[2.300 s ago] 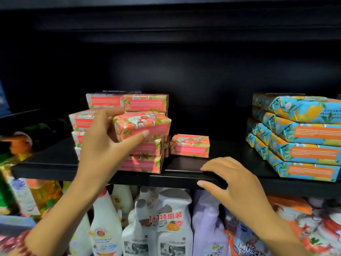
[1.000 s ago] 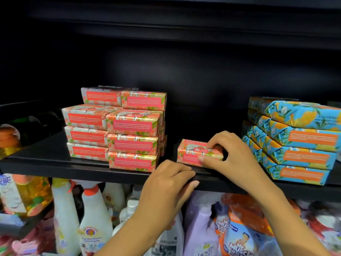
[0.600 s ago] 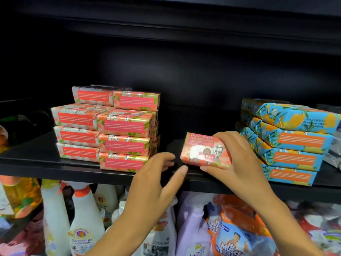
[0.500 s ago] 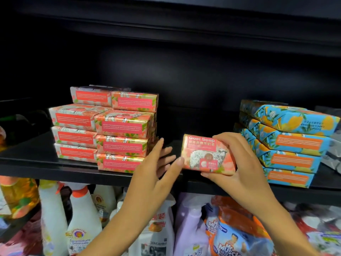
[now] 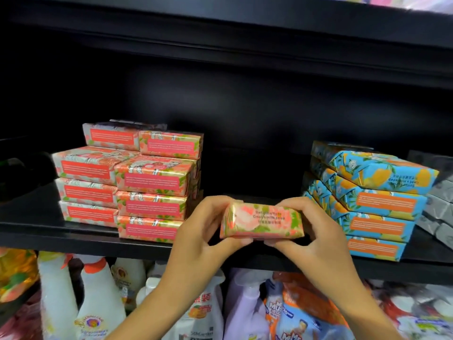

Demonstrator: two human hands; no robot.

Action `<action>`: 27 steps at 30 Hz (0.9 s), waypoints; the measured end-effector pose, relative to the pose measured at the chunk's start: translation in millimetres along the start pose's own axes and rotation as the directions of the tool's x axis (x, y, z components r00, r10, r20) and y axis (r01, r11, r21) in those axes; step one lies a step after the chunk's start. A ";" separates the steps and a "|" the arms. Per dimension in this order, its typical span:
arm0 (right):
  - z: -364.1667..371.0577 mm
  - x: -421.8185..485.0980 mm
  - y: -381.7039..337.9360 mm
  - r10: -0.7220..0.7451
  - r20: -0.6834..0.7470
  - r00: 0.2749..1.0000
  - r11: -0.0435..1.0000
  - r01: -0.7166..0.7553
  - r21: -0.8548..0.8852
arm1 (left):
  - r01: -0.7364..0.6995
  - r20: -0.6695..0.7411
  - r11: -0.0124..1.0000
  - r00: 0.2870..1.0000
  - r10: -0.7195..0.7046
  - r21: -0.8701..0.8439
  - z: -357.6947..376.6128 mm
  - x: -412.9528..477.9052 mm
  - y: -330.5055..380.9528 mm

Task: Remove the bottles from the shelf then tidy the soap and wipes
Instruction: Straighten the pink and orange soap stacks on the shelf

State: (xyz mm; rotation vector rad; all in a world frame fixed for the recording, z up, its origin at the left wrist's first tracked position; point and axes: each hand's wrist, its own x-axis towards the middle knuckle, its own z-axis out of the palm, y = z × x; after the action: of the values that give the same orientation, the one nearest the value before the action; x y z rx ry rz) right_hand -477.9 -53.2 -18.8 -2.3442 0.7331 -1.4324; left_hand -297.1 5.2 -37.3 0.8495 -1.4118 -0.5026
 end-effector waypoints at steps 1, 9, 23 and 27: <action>1.0 -0.7 -0.2 -0.033 -0.047 0.998 0.999 0.032 -0.026 | 0.004 -0.002 1.000 1.000 -0.004 0.008 0.2 1.1 -0.2; 2.9 -4.7 -1.4 -0.135 -0.036 0.990 0.969 0.124 -0.214 | 0.182 0.059 0.973 0.983 -0.176 -0.141 0.5 9.8 0.7; -1.2 4.2 -20.8 0.262 -0.043 0.964 0.927 -0.239 0.289 | 0.103 0.132 0.989 0.987 -0.090 -0.102 -7.4 9.6 1.4; 11.3 -2.7 -23.9 0.096 -0.149 0.984 0.972 -0.060 0.226 | 0.239 0.124 0.968 0.966 -0.229 -0.074 -6.6 15.2 6.7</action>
State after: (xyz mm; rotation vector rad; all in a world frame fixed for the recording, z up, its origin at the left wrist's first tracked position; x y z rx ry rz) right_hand -462.5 -32.1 -14.1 -2.0308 0.6602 -1.5910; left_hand -289.9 -0.7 -22.0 0.9335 -1.3891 -0.7998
